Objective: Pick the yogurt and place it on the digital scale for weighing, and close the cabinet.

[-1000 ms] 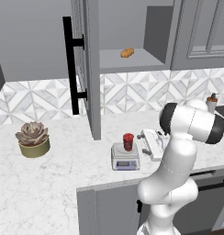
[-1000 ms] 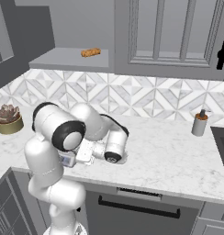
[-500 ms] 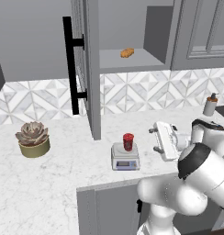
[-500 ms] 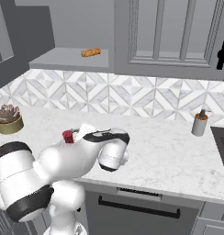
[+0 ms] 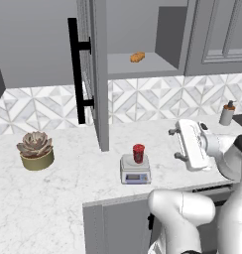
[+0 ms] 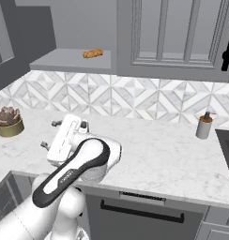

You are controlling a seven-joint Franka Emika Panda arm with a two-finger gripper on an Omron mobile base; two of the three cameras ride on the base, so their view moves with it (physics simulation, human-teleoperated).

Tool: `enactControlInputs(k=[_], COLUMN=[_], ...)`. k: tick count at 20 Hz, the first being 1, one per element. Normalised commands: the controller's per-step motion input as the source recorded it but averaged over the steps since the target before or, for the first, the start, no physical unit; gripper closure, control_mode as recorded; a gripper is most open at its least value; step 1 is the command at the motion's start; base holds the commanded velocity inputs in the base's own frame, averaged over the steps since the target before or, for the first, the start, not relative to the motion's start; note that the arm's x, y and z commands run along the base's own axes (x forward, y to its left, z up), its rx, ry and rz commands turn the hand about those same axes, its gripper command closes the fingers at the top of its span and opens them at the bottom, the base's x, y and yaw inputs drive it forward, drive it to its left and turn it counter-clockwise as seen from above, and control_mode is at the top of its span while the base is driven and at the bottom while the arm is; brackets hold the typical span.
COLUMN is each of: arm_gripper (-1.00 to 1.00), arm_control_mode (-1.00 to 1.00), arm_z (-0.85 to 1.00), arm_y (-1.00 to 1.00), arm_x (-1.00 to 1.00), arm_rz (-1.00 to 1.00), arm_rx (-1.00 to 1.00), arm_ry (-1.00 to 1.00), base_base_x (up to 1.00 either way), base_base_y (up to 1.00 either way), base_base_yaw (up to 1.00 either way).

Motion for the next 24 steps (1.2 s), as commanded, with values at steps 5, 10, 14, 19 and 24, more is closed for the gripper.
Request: enactControlInputs(k=[5,10,14,19,24], arm_gripper=[-1.0,-1.0,-1.0,-1.0,-1.0], arm_control_mode=[-1.0,-1.0,-1.0,-1.0,-1.0], arm_z=[1.0,0.95,0.76,0.32,0.02], arm_y=[0.68,0.87,0.69,0.73,0.49], arm_x=[-0.88,-0.99,-1.0,-0.43,-0.11], arm_rz=[0.03,0.0,0.0,-0.28,-0.36], arm_rx=[-0.07,-0.21,-0.31,-0.16,-0.04], arm_ry=[-0.05,-0.39,-0.73,-0.5,-0.39], base_base_x=[0.0,0.0,0.0,0.0,0.0], base_base_y=[0.0,0.0,0.0,0.0,0.0], base_base_yaw=[0.0,0.0,0.0,0.0,0.0])
